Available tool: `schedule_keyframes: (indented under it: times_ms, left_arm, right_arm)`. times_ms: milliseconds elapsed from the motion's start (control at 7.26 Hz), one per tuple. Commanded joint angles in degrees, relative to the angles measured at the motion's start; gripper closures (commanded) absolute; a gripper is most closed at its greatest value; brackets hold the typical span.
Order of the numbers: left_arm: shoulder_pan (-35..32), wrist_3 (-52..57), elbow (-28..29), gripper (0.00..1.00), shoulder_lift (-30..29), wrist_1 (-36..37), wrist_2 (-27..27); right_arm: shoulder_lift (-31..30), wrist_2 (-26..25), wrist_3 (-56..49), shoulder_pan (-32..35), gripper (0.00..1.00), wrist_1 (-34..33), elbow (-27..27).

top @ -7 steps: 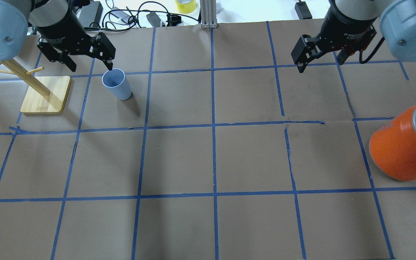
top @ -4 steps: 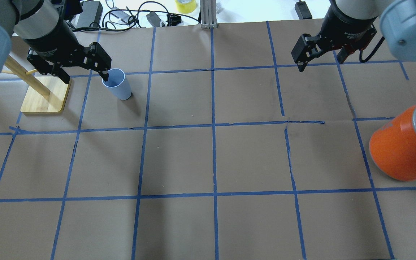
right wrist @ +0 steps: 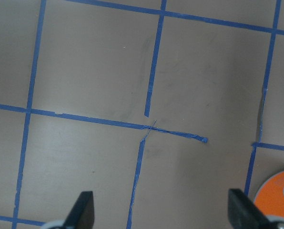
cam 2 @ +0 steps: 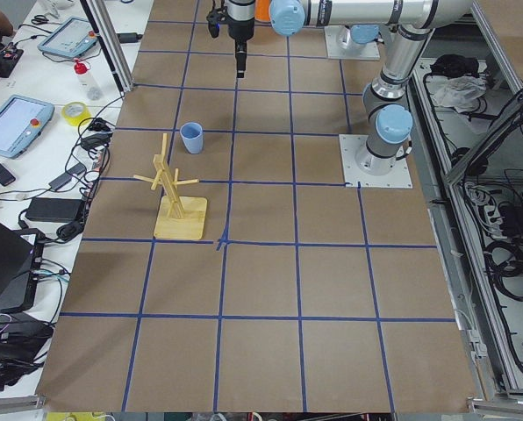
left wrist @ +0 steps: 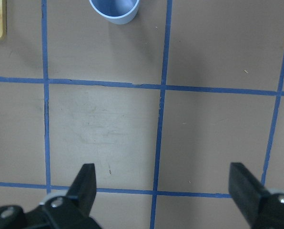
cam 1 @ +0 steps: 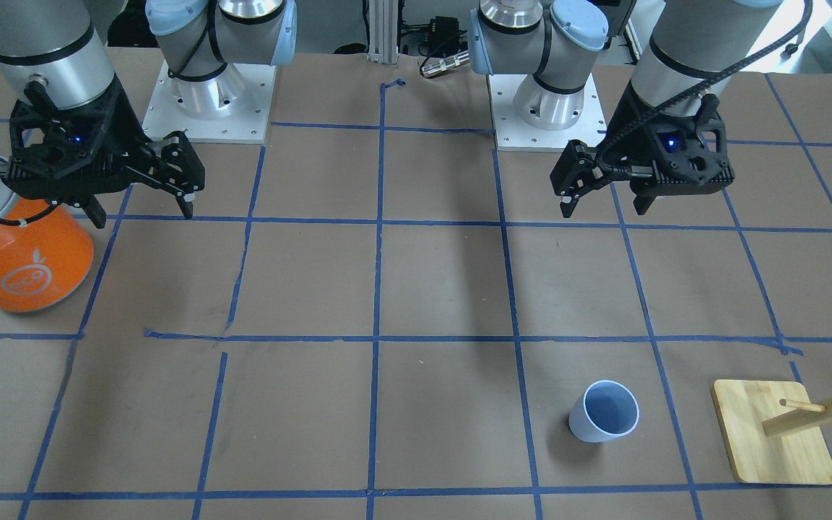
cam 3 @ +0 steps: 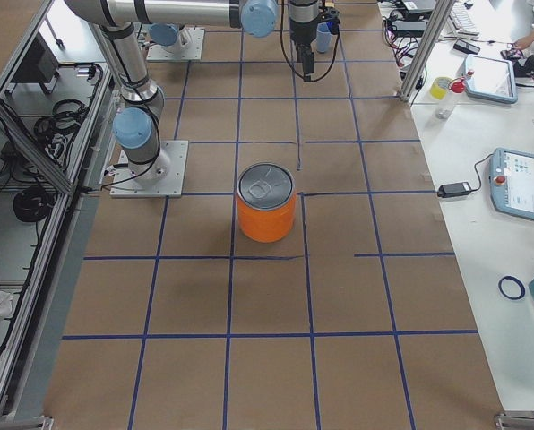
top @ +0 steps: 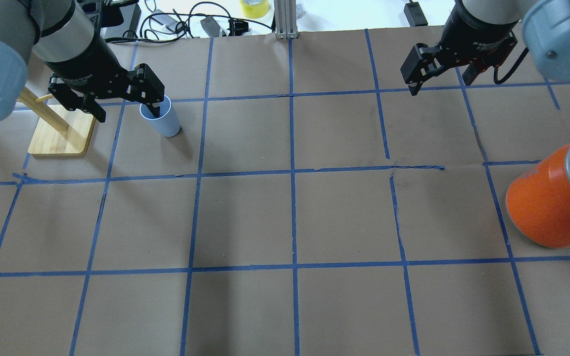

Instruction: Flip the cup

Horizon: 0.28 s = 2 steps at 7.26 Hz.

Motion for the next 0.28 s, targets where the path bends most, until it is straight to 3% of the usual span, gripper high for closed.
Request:
schedule_keyframes:
  times_ms: [0, 138]
  left_arm:
    - [-0.2, 0.1, -0.1, 0.00, 1.2, -0.5, 0.0]
    - [-0.2, 0.1, -0.1, 0.00, 1.4, -0.7, 0.1]
  right_arm:
    - [0.0, -0.1, 0.0, -0.1, 0.00, 0.1, 0.1]
    - [0.0, -0.1, -0.1, -0.1, 0.00, 0.1, 0.1]
